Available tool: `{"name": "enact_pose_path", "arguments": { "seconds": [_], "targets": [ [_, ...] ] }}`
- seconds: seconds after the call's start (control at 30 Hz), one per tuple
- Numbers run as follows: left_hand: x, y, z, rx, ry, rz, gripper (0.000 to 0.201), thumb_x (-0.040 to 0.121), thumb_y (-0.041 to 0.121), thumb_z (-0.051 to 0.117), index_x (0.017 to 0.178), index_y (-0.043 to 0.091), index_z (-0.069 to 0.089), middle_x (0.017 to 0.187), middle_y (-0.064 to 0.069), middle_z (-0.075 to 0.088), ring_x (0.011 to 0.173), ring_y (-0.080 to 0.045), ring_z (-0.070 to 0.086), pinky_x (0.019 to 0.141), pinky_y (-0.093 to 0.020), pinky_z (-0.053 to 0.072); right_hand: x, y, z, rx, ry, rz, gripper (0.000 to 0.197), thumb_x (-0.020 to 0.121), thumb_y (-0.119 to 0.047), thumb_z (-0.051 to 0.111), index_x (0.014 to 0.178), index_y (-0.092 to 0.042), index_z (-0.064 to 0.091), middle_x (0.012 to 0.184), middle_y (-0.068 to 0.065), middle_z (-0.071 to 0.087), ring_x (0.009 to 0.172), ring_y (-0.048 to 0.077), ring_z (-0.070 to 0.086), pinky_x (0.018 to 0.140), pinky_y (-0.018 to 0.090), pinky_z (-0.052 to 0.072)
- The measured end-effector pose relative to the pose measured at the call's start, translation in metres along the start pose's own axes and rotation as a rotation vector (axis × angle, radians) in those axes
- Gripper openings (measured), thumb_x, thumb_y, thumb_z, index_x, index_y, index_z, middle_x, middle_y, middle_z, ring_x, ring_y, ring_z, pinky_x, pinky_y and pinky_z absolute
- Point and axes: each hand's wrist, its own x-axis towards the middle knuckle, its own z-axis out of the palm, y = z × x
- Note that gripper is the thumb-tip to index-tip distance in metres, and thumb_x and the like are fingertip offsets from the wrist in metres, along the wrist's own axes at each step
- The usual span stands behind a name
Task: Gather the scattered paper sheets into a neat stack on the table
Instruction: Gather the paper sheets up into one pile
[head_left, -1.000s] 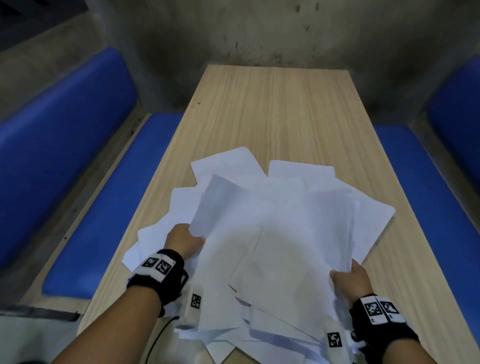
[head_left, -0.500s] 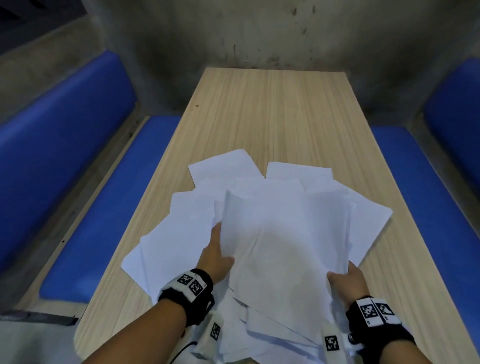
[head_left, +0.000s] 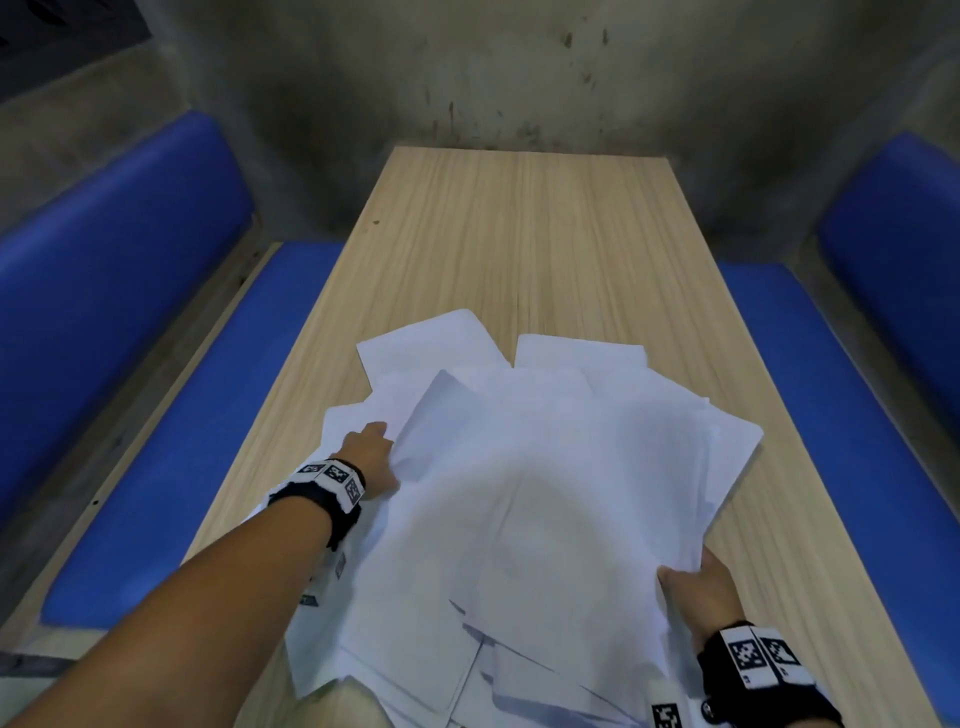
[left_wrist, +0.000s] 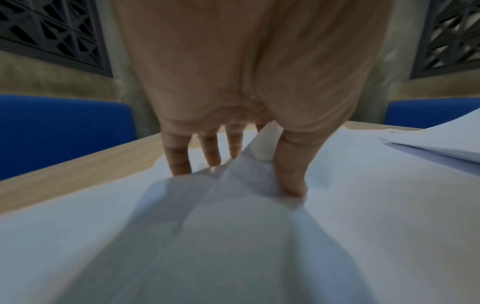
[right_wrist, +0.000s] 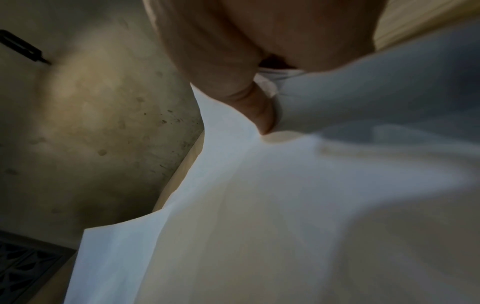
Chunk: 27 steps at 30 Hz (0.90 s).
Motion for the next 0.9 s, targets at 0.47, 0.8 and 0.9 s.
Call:
{"name": "enact_pose_path", "arguments": {
  "seconds": [0.47, 0.8, 0.9],
  "targets": [
    [0.004, -0.019, -0.011, -0.469, 0.179, -0.043, 0.046, 0.084, 0.017, 0.062, 0.127, 0.006, 0.051, 0.123, -0.015, 0.063, 0.11, -0.034, 0.06, 0.086, -0.034, 0.046, 0.003, 0.006, -0.003, 0.088, -0.003, 0.093, 0.039, 0.083, 0.008, 0.048, 0.119, -0.007, 0.057, 0.099, 0.015, 0.065, 0.087, 0.031, 0.059, 0.083, 0.034, 0.045],
    [0.029, 0.008, -0.02, -0.225, 0.104, 0.017, 0.037, 0.082, 0.029, 0.066, 0.106, 0.002, 0.06, 0.127, -0.018, 0.055, 0.115, -0.035, 0.054, 0.089, -0.036, 0.045, 0.004, 0.004, -0.001, 0.049, 0.013, 0.039, 0.025, 0.083, 0.008, 0.047, 0.1, -0.007, 0.057, 0.081, 0.009, 0.063, 0.072, 0.025, 0.056, 0.074, 0.031, 0.043],
    [0.025, 0.012, -0.016, -0.324, 0.108, 0.021, 0.023, 0.08, 0.027, 0.068, 0.089, 0.008, 0.06, 0.106, -0.016, 0.064, 0.103, -0.036, 0.062, 0.076, -0.033, 0.047, 0.004, 0.004, -0.001, 0.056, 0.012, 0.031, 0.024, 0.084, 0.008, 0.047, 0.099, -0.008, 0.055, 0.091, 0.014, 0.063, 0.079, 0.029, 0.056, 0.079, 0.032, 0.043]
  ]
}}
